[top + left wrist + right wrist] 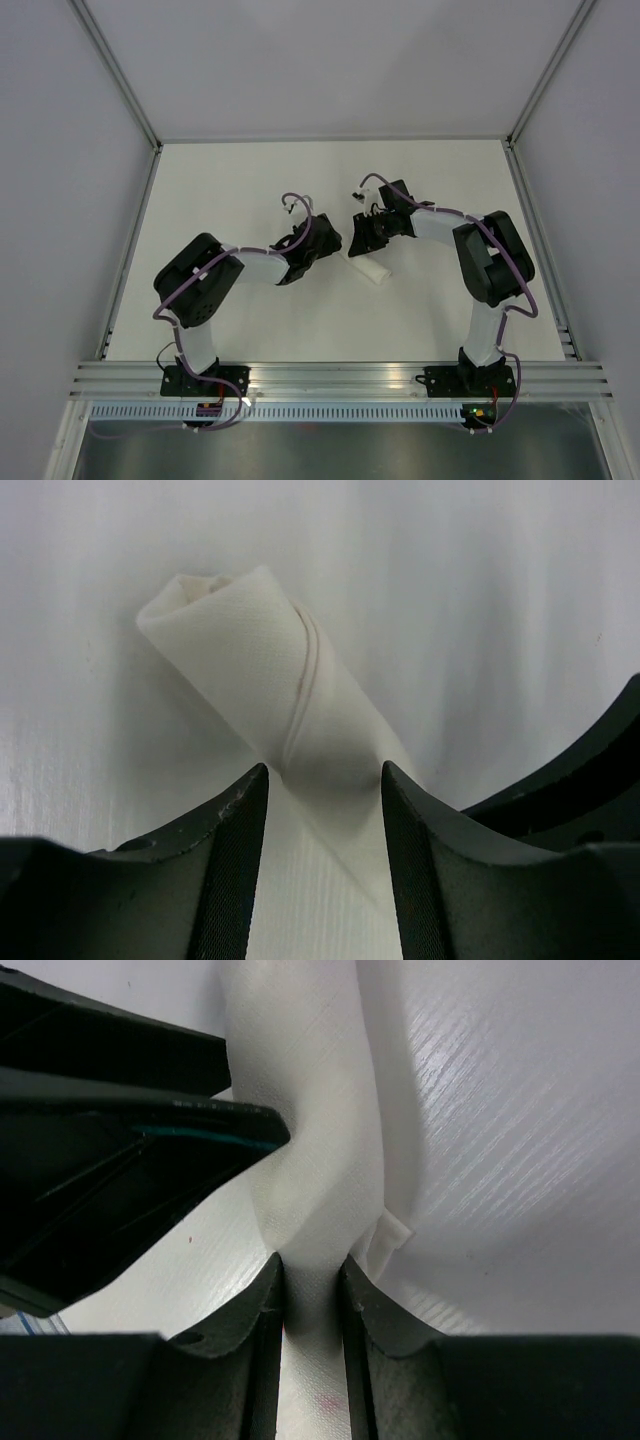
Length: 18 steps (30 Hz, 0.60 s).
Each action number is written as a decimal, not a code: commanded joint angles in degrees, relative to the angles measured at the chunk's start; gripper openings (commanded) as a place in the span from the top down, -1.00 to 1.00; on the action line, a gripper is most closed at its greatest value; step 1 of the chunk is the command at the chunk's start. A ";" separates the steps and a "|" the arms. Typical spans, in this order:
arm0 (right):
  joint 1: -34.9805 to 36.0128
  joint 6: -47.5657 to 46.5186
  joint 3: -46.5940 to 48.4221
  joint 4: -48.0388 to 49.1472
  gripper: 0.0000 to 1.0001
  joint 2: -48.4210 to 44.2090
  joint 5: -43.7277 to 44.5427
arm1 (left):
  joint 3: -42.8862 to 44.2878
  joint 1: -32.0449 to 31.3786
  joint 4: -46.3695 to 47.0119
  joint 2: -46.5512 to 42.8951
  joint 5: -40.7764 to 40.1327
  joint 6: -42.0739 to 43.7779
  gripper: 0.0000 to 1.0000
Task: Fold the napkin, place the utensils inside, and roll it up
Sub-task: Roll the napkin with the utensil
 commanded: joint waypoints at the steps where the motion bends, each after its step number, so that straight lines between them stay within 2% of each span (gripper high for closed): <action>1: -0.35 5.80 0.03 1.78 0.79 2.52 -1.31 | 3.35 1.73 -1.62 1.40 1.85 0.55 -0.07; 18: -0.62 21.71 2.93 13.38 0.77 8.41 -5.35 | 19.87 7.54 -12.08 10.45 12.31 12.50 0.03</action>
